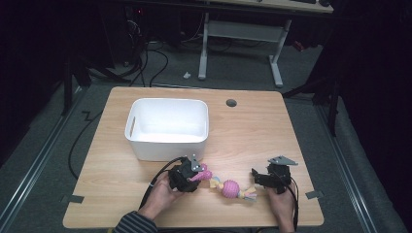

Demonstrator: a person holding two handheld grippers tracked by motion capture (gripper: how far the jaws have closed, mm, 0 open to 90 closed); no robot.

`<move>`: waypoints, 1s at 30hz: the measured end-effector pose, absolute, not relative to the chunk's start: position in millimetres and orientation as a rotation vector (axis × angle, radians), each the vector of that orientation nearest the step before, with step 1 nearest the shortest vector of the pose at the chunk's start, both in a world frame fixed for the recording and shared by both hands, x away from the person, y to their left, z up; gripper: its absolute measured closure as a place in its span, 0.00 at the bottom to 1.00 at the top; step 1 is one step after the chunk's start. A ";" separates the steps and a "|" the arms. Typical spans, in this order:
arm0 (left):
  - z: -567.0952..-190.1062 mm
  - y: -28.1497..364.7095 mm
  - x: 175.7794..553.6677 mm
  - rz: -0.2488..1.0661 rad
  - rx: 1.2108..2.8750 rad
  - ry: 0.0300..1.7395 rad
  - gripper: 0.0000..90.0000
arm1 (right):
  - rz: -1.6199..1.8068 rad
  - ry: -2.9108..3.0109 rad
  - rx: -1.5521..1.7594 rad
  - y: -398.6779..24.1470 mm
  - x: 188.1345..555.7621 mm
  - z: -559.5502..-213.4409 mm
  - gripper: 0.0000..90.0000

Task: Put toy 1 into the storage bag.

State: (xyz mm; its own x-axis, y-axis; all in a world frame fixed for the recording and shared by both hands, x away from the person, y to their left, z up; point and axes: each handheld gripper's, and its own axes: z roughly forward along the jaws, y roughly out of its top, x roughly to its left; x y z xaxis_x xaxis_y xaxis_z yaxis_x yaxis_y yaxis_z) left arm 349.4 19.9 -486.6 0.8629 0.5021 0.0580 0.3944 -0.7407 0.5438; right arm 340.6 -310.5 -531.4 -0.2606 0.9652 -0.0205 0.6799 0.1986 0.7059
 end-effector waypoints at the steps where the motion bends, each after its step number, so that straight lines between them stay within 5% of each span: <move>1: -486.6 19.9 349.4 0.272 2.503 0.652 0.65 | 0.814 2.015 1.529 -310.5 340.6 -531.4 0.17; 30: -428.9 83.7 327.8 0.335 2.348 0.778 0.65 | 0.815 2.014 1.531 -310.3 340.4 -531.3 0.17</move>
